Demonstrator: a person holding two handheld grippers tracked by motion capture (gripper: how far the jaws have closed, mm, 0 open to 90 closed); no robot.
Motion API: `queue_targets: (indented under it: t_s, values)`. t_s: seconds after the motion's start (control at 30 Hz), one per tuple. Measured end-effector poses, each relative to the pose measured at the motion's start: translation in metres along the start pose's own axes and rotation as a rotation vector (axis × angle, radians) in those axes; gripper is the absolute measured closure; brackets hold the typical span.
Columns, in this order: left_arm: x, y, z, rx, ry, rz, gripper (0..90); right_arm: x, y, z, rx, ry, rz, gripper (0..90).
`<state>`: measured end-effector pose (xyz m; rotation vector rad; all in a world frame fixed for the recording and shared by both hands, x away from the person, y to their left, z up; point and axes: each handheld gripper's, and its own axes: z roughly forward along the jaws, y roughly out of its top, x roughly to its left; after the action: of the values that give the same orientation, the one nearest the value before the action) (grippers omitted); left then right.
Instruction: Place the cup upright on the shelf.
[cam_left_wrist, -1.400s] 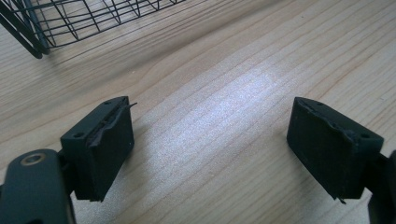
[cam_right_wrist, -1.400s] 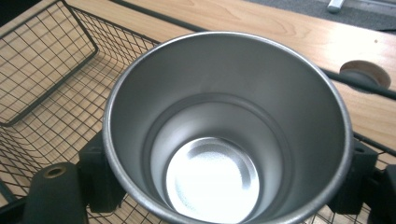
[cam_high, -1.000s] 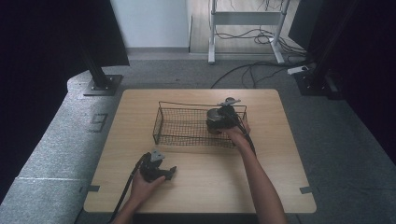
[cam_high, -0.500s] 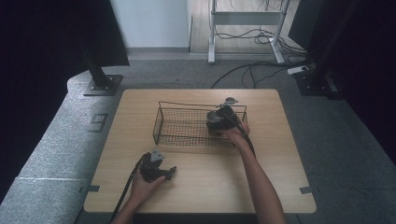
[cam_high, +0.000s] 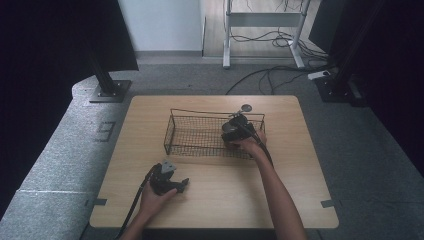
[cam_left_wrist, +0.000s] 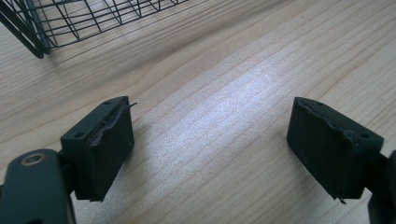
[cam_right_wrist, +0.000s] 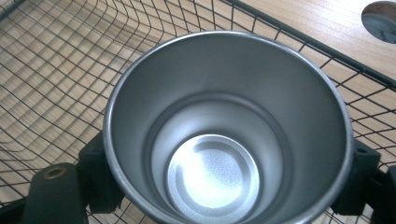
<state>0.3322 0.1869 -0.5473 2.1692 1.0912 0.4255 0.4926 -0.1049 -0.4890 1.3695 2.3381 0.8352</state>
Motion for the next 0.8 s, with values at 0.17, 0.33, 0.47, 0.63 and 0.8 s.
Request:
queue_targets:
  t_s: [0.17,0.33,0.47,0.63,0.8]
  values:
    - [0.0000,0.0000,0.0000,0.000,0.000,0.000,14.7,-0.0003,0.0003,-0.0007,-0.002,-0.017,0.011,16.0]
    - [0.0000,0.0000,0.0000,0.000,0.000,0.000,14.7,-0.0018,-0.0005,-0.0010,0.009,-0.024,0.016,12.8]
    - [0.0000,0.0000,0.0000,0.000,0.000,0.000,14.7,-0.0026,-0.0008,-0.0017,0.012,-0.023,0.025,12.6]
    - [0.0000,0.0000,0.0000,0.000,0.000,0.000,14.7,-0.0029,-0.0012,-0.0031,0.007,-0.018,0.026,12.4]
    - [0.0000,0.0000,0.0000,0.000,0.000,0.000,14.7,-0.0046,-0.0024,-0.0049,-0.004,-0.015,0.030,12.1]
